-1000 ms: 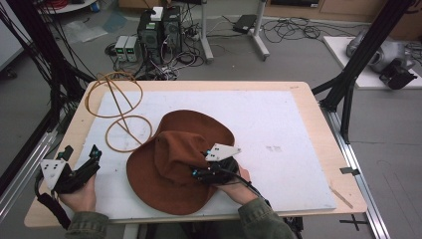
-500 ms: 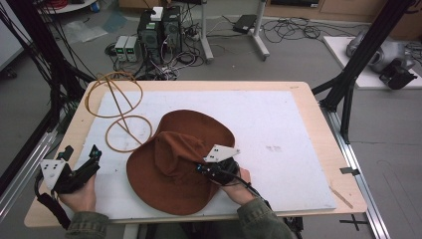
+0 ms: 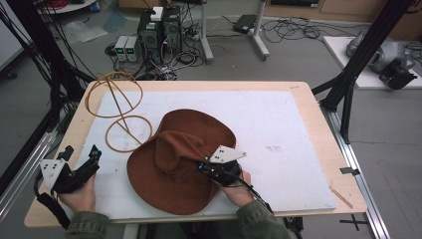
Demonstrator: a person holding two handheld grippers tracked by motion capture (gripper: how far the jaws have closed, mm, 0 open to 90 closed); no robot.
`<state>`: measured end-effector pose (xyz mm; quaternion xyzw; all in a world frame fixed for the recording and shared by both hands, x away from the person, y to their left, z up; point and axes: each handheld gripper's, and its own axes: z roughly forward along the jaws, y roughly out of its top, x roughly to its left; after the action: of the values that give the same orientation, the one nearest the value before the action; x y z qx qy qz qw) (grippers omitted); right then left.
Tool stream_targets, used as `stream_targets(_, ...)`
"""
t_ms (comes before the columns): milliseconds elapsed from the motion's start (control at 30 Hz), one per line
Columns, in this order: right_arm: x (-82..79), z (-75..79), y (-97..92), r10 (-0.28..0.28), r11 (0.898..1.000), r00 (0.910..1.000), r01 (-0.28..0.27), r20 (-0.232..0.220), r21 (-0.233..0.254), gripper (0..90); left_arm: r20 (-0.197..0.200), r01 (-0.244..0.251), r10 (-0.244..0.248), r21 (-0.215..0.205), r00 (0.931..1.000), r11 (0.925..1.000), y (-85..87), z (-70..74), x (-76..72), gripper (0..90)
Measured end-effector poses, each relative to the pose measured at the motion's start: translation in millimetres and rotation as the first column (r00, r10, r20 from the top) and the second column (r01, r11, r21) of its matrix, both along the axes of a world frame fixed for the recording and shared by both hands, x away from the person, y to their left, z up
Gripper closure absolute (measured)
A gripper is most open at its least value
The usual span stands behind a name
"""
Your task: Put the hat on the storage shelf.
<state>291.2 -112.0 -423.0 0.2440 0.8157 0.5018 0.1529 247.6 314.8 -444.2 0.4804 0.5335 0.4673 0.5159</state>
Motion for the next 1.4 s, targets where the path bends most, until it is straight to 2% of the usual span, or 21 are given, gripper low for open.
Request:
stream_targets(200, -4.7, 4.6, -5.6, -0.032, 0.998, 0.9985, 0.030, 0.043, 0.058, 88.1, -0.002, 0.004, -0.004, -0.002, 1.0000, 1.0000, 0.1, -0.3, 0.4, 21.5)
stream_targets(367, -7.2, 11.3, -11.6, -0.064, 0.989, 0.9956, 0.055, 0.068, 0.134, 88.1, -0.003, 0.007, -0.007, -0.002, 1.0000, 1.0000, 0.4, -0.4, 0.3, 21.5)
stream_targets(467, -8.1, 15.3, -16.1, -0.077, 0.982, 0.9944, 0.063, 0.072, 0.178, 88.1, -0.003, 0.009, -0.009, -0.005, 1.0000, 0.9999, 0.2, -0.7, 0.5, 21.5)
stream_targets(600, -10.5, 20.0, -21.8, -0.097, 0.970, 0.9898, 0.071, 0.104, 0.231, 88.0, -0.005, 0.011, -0.011, -0.004, 0.9999, 0.9999, 0.1, -0.8, 0.7, 21.5)
stream_targets(900, -12.6, 29.6, -30.4, -0.116, 0.945, 0.9822, 0.064, 0.148, 0.320, 88.0, -0.005, 0.010, -0.010, -0.003, 0.9999, 0.9999, 0.0, -0.7, 0.6, 21.5)
stream_targets(967, -12.6, 31.2, -31.9, -0.116, 0.938, 0.9828, 0.061, 0.144, 0.341, 88.0, -0.006, 0.010, -0.010, -0.004, 0.9999, 0.9999, 0.2, -0.8, 0.5, 21.5)
stream_targets(1233, -12.1, 42.7, -32.5, -0.127, 0.928, 0.9767, 0.056, 0.172, 0.369, 87.8, -0.005, 0.012, -0.012, -0.004, 0.9999, 0.9999, -1.1, -0.9, 1.0, 21.5)
stream_targets(1400, -11.4, 54.3, -30.7, -0.134, 0.916, 0.9727, 0.049, 0.189, 0.397, 87.8, -0.005, 0.017, -0.017, -0.009, 0.9999, 0.9998, -2.3, -1.1, 1.4, 21.5)
